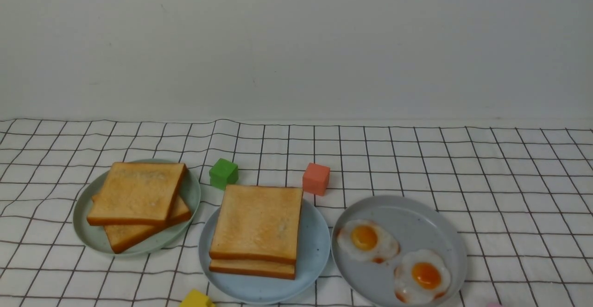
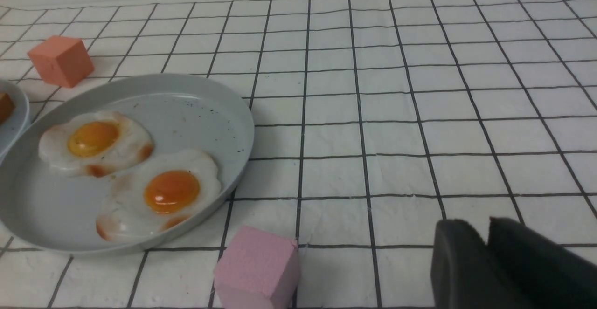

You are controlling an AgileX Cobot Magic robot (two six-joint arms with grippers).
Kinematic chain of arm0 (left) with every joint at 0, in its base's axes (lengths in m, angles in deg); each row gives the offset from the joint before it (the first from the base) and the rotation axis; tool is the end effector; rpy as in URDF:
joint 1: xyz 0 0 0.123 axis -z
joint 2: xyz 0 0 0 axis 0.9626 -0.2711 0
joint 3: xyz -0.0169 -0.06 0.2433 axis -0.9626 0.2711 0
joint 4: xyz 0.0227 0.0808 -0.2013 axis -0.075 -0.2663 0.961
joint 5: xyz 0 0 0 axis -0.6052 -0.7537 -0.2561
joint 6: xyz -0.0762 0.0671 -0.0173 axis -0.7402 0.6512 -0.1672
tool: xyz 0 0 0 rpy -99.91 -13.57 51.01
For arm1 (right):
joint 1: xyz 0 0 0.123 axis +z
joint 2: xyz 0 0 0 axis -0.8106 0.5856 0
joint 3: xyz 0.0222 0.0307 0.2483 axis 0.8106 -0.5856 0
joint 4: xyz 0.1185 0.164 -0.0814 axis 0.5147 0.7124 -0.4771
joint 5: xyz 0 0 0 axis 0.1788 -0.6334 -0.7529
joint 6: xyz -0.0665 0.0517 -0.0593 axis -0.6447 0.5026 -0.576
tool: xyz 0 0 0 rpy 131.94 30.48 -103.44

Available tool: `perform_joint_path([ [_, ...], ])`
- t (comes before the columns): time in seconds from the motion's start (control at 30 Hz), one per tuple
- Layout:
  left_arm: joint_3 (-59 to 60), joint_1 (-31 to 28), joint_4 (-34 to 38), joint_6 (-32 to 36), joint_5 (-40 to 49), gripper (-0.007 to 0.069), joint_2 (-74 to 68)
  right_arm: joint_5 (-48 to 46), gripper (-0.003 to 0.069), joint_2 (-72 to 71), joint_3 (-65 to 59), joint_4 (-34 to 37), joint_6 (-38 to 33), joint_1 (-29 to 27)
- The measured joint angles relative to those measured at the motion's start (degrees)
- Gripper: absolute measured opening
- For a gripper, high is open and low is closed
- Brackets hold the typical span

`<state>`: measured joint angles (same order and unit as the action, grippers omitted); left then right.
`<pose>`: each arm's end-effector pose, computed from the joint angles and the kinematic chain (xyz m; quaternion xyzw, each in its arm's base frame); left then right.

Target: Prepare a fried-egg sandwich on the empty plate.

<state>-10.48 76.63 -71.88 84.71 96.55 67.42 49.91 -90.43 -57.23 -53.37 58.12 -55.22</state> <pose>0.0634 0.0003 0.1656 0.0071 0.8126 -0.0018 0.5828 0.0634 0.0026 0.1702 0.0106 0.8077 0.0198 0.5892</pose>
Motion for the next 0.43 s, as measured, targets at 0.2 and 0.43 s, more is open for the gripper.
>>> perform_joint_path([
  [0.2,0.00,0.00,0.00,0.00,0.00,0.0075,0.00,0.00,0.0124,0.00,0.00,0.00,0.00,0.00],
  [0.43,0.00,0.00,0.00,0.00,0.00,0.0081,0.00,0.00,0.0134,0.00,0.00,0.00,0.00,0.00],
])
